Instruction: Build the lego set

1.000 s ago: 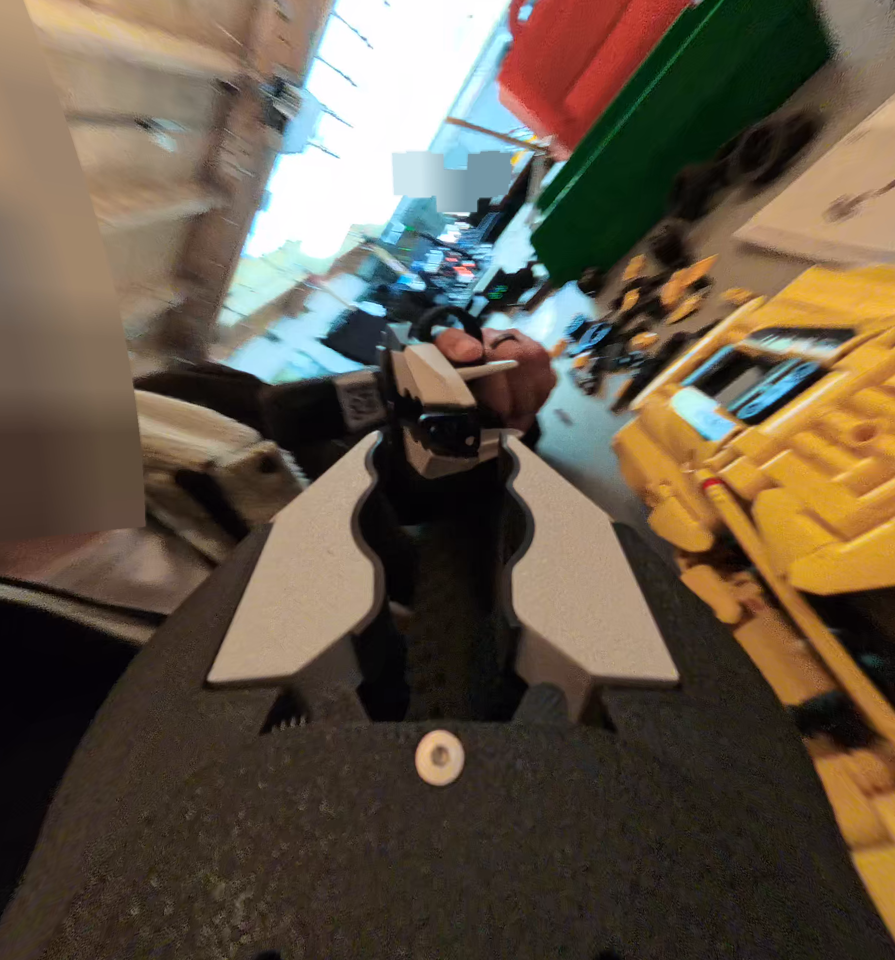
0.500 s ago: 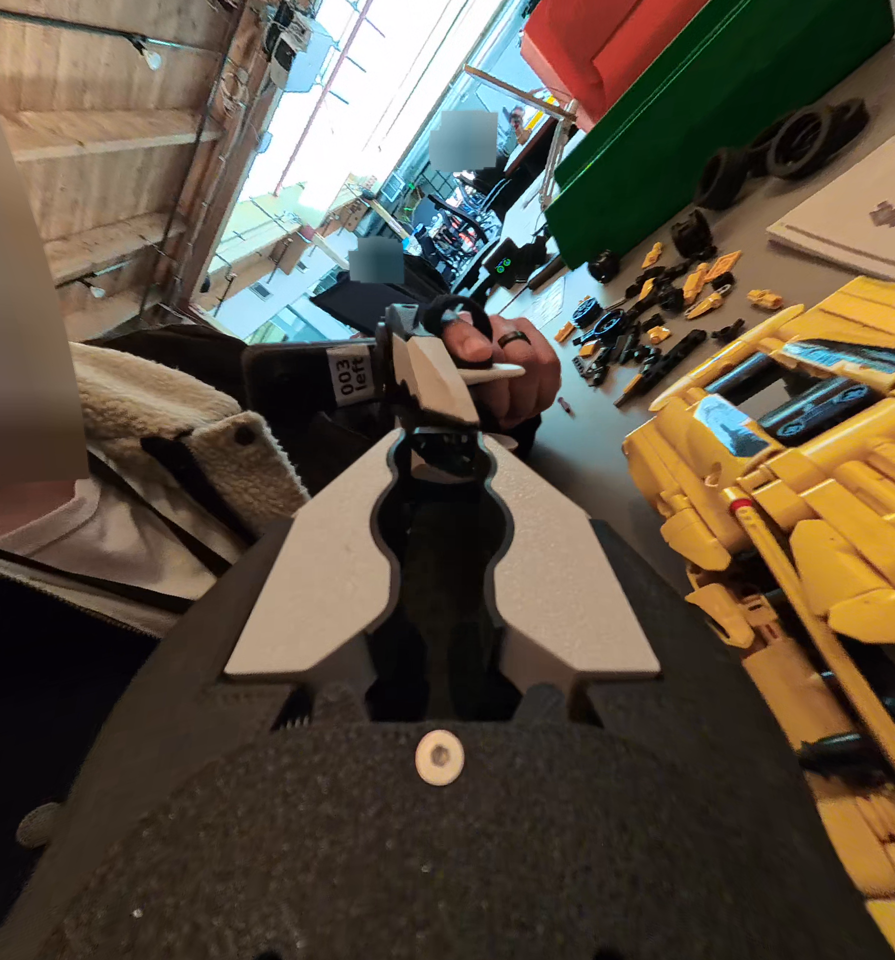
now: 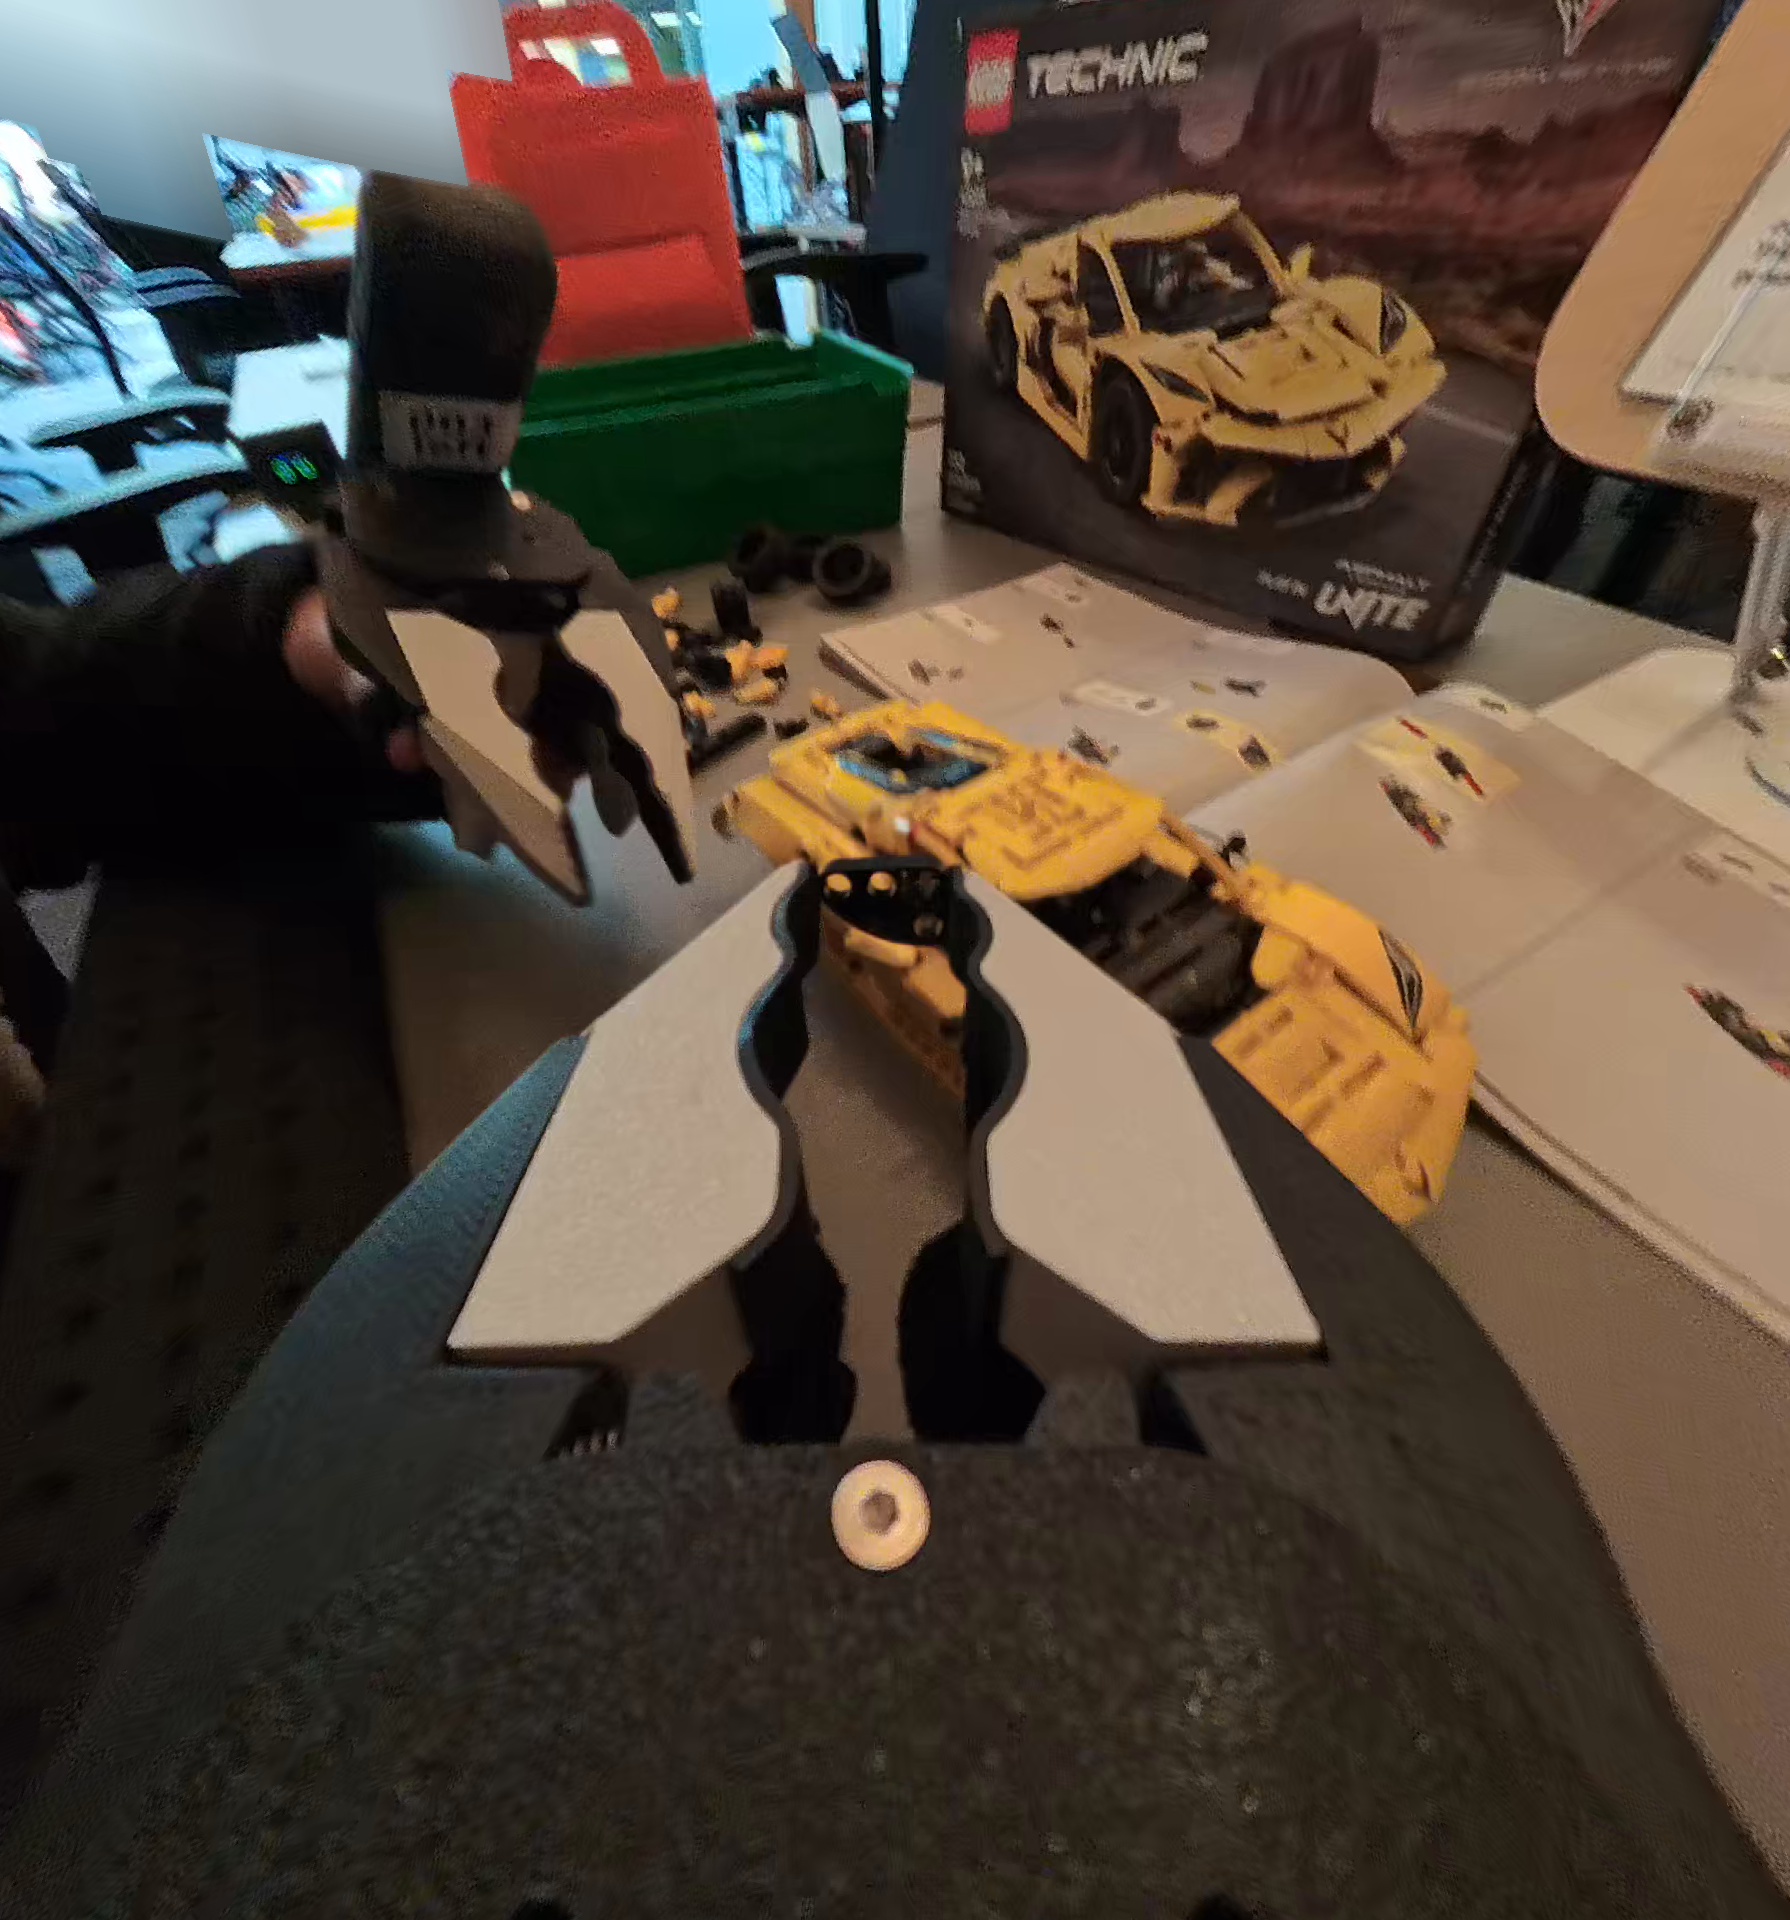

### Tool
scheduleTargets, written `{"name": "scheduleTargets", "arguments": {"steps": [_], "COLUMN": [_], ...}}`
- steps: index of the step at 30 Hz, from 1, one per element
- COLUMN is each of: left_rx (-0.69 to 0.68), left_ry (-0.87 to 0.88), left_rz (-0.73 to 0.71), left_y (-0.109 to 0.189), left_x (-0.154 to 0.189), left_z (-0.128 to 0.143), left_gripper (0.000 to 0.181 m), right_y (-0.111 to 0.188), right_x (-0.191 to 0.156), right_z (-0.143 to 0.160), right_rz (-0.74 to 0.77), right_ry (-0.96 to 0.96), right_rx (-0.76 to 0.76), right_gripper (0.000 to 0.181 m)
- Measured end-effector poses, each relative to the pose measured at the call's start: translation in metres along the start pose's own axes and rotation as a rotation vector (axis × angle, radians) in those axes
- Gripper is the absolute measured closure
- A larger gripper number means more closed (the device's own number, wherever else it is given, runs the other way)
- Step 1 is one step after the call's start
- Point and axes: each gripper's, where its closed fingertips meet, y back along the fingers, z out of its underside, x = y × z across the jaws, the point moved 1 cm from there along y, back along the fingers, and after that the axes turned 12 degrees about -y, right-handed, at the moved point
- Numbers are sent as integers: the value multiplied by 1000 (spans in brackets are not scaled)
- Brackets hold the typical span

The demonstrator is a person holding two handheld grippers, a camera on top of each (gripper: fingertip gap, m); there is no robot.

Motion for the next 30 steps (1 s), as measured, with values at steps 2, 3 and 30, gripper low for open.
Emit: {"name": "scheduleTargets", "arguments": {"steps": [2,3,30], "left_rx": [-79,-90,-637], "left_ry": [0,-26,-440], "left_rz": [61,60,203], "left_y": [-9,-14,-111], "left_x": [12,15,-1], "left_z": [10,11,30], "left_gripper": [147,146,161], "right_y": [7,9,42], "right_x": [3,4,17], "right_z": [20,28,125], "right_rz": [43,44,17], "right_ry": [10,6,64], "right_rx": [-29,-42,-604], "right_gripper": [159,159,158]}}
